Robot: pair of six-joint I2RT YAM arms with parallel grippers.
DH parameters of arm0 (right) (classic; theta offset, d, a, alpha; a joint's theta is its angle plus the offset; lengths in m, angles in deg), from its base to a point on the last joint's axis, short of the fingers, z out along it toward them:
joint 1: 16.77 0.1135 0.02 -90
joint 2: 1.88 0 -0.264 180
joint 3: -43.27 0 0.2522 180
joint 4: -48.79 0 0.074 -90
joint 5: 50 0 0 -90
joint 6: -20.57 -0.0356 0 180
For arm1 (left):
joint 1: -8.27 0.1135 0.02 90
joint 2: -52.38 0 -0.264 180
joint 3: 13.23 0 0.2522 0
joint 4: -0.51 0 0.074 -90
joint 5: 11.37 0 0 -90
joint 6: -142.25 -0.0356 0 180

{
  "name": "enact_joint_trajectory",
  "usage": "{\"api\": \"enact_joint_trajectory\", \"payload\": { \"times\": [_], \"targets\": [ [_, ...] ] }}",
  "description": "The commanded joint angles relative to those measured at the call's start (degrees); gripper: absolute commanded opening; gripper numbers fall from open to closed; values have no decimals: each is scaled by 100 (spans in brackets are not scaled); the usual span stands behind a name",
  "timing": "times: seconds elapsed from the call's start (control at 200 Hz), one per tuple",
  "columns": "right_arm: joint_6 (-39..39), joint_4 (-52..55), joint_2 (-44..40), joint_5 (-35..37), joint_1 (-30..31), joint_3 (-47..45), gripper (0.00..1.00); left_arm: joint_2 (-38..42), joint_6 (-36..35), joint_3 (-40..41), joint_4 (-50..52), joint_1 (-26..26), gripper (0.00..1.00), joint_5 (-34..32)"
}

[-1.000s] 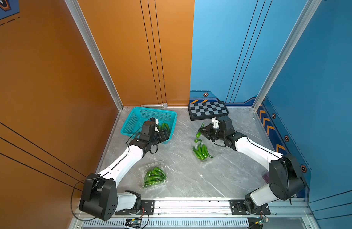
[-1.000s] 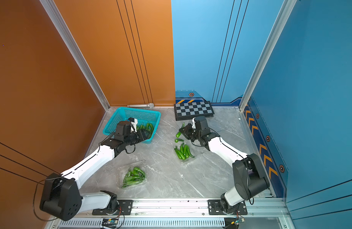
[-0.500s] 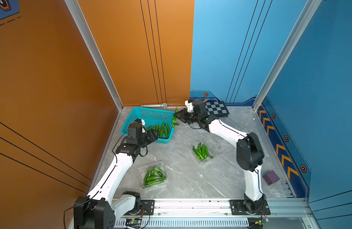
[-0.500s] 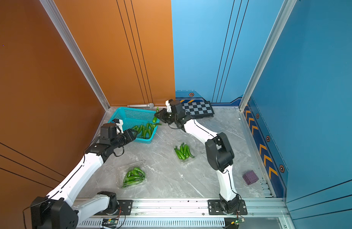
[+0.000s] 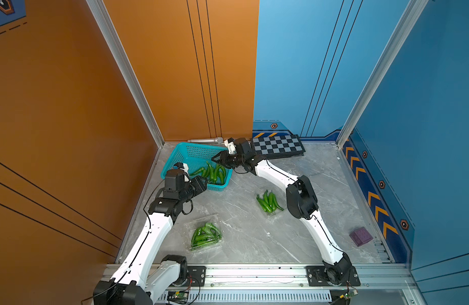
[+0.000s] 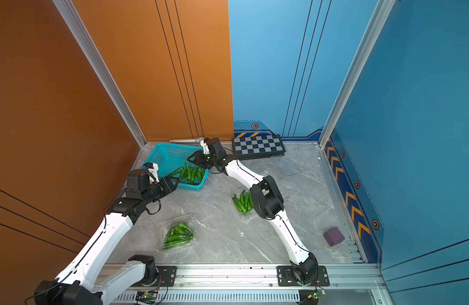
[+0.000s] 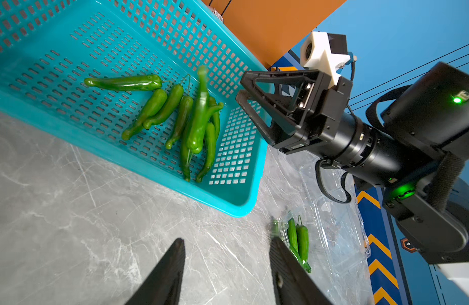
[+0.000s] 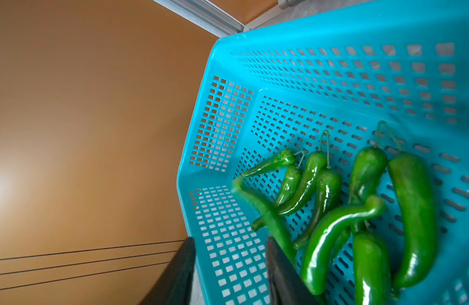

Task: Take small green peppers out of containers
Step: Place the green pepper in the basket, then pick up the green pepper from the packing box.

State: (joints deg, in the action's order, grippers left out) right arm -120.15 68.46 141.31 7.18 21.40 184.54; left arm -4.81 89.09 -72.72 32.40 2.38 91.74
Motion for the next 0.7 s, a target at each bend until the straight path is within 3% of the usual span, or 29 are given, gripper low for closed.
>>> {"api": "enact_joint_trajectory", "payload": {
  "times": [0.0,0.1,0.225,0.325,0.49,0.696],
  "targets": [
    [610,668,-618,119,-96,-96,54,-111,-118,55,138,53,54,200],
    [1201,1256,-1341,510,-190,-757,55,-259,-164,-11,139,3,54,216],
    [1668,1495,-2920,1219,-327,-2782,52,-537,-261,-172,139,-289,55,163],
    [1791,1717,-4039,1656,-441,-4301,32,-981,-315,-394,124,-686,55,118],
    [1769,1952,-5281,2113,-528,-6030,41,-1782,-395,-892,51,-1479,55,139],
    [1878,1976,-5695,2033,-559,-6908,39,-2655,-322,-1288,-102,-2182,54,257]
  ]
}}
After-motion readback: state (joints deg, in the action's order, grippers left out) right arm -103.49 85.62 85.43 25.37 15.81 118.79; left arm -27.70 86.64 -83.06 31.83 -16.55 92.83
